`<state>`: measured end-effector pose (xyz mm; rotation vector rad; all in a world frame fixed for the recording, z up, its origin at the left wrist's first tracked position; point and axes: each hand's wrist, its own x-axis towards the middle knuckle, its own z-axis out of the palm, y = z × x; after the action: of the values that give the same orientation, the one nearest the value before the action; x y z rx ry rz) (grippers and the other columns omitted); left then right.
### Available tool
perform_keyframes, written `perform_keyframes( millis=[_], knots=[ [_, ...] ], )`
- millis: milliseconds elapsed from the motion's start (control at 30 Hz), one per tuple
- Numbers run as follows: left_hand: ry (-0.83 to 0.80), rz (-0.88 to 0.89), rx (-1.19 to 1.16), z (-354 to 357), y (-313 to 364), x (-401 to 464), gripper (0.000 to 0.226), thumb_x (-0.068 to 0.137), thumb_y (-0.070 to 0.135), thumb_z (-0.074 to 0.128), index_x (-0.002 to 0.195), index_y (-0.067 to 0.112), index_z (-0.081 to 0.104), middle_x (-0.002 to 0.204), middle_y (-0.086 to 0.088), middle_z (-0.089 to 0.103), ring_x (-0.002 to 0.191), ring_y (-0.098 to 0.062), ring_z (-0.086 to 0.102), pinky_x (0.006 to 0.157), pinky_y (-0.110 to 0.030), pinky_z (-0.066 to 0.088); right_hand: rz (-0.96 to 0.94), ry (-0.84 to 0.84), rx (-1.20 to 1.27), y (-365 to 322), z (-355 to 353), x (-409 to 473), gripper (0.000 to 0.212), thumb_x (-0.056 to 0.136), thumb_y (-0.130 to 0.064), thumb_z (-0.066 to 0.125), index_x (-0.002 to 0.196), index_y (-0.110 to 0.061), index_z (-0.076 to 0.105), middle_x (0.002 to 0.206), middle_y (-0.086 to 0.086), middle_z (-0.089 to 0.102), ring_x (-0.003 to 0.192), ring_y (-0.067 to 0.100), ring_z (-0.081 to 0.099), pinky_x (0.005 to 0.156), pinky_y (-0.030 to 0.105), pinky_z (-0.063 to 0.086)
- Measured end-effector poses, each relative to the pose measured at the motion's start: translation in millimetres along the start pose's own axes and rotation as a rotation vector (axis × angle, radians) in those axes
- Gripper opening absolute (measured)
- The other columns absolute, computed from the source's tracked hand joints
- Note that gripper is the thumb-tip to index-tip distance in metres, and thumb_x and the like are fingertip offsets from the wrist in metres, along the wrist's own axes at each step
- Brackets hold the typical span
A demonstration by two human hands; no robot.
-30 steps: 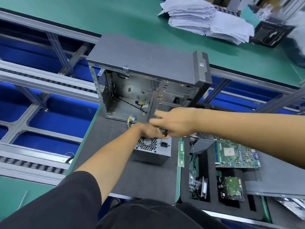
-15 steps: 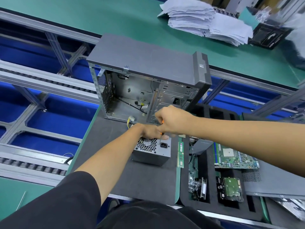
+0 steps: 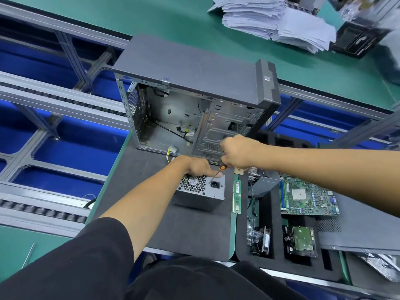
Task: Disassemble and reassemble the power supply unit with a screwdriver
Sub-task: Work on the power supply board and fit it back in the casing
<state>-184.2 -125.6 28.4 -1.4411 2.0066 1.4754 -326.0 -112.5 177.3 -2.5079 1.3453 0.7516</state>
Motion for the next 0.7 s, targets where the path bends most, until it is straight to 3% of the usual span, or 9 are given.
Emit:
perform_keyframes(
  millis=[67, 167, 233, 300, 367, 433, 567, 633, 700],
  knots=[
    [0.015, 0.016, 0.002, -1.3, 0.6, 0.8, 0.066, 0.085, 0.081, 0.049, 0.073, 0.016, 0.045, 0.083, -0.005, 0.042, 0.08, -0.022, 0.036, 0.071, -0.037, 0.03, 0.101, -0.04, 0.114, -0.5, 0.3, 0.3, 0.018, 0.089, -0.019, 0.059, 0.077, -0.01, 0.05, 0.072, 0.01, 0.06, 0.058, 0.024, 0.054, 0.046, 0.027, 0.035],
    [-0.027, 0.027, -0.018, 0.3, -4.9, 8.9, 0.072, 0.084, 0.083, 0.047, 0.105, 0.017, 0.067, 0.11, -0.002, 0.054, 0.098, -0.02, 0.045, 0.098, -0.042, 0.041, -0.094, -0.045, 0.132, -1.8, -10.5, -4.3, 0.014, 0.084, -0.016, 0.061, 0.085, -0.016, 0.047, 0.068, 0.005, 0.063, 0.055, 0.019, 0.057, 0.044, 0.027, 0.036],
    [-0.013, 0.031, -0.034, 1.7, -6.5, 11.7, 0.064, 0.085, 0.08, 0.05, 0.1, 0.02, 0.065, 0.112, -0.004, 0.056, 0.1, -0.022, 0.049, 0.099, -0.041, 0.041, -0.268, -0.103, 0.1, 3.1, -16.6, -8.6, 0.02, 0.084, -0.016, 0.06, 0.087, -0.022, 0.041, 0.066, 0.002, 0.061, 0.053, 0.016, 0.059, 0.044, 0.029, 0.039],
    [0.002, 0.048, -0.054, 3.1, -7.2, 15.6, 0.057, 0.09, 0.074, 0.052, 0.097, 0.018, 0.055, 0.105, -0.004, 0.053, 0.095, -0.024, 0.047, 0.087, -0.037, 0.039, -0.474, -0.147, -0.086, 8.8, -19.9, -9.1, 0.021, 0.086, -0.019, 0.06, 0.095, -0.021, 0.041, 0.064, -0.003, 0.057, 0.053, 0.016, 0.056, 0.046, 0.029, 0.033],
    [-0.002, 0.089, -0.075, 4.1, -9.6, 20.2, 0.06, 0.094, 0.067, 0.053, 0.112, 0.011, 0.06, 0.117, -0.003, 0.059, 0.106, -0.028, 0.054, 0.097, -0.038, 0.043, -0.651, -0.13, -0.388, 12.2, -24.0, -6.7, 0.023, 0.089, -0.025, 0.06, 0.107, -0.021, 0.045, 0.071, -0.004, 0.057, 0.056, 0.02, 0.054, 0.049, 0.03, 0.029],
    [-0.001, 0.086, -0.029, 4.1, -9.3, 16.6, 0.06, 0.091, 0.072, 0.052, 0.114, 0.017, 0.059, 0.12, -0.001, 0.057, 0.106, -0.023, 0.052, 0.101, -0.036, 0.042, -0.857, -0.024, -0.64, 13.3, -27.4, -2.7, 0.024, 0.093, -0.026, 0.058, 0.116, -0.019, 0.052, 0.083, 0.003, 0.062, 0.064, 0.029, 0.058, 0.053, 0.034, 0.039],
    [-0.025, 0.09, -0.084, 4.0, -4.7, 15.3, 0.06, 0.075, 0.074, 0.058, 0.107, 0.025, 0.044, 0.107, -0.002, 0.046, 0.096, -0.016, 0.037, 0.085, -0.037, 0.035, -1.301, 0.257, -0.612, 14.0, -20.6, 5.3, 0.015, 0.081, -0.012, 0.077, 0.087, -0.008, 0.064, 0.064, 0.007, 0.057, 0.05, 0.029, 0.055, 0.046, 0.035, 0.048],
    [-0.024, 0.106, -0.071, 4.1, -2.3, 10.9, 0.068, 0.069, 0.077, 0.057, 0.111, 0.025, 0.049, 0.109, -0.004, 0.052, 0.095, -0.019, 0.043, 0.09, -0.036, 0.039, -1.23, 0.235, -0.584, 13.5, -19.3, 9.3, 0.012, 0.087, -0.014, 0.071, 0.091, -0.009, 0.06, 0.066, 0.008, 0.057, 0.049, 0.03, 0.051, 0.046, 0.036, 0.048],
    [-0.023, 0.142, -0.068, 4.1, -5.5, 16.6, 0.068, 0.086, 0.073, 0.058, 0.127, 0.019, 0.055, 0.13, -0.01, 0.056, 0.114, -0.027, 0.051, 0.109, -0.039, 0.039, -0.962, 0.16, -0.597, 11.8, -17.8, 10.3, 0.012, 0.097, -0.024, 0.055, 0.104, -0.015, 0.053, 0.069, 0.006, 0.058, 0.053, 0.03, 0.047, 0.049, 0.036, 0.04]
  ],
)
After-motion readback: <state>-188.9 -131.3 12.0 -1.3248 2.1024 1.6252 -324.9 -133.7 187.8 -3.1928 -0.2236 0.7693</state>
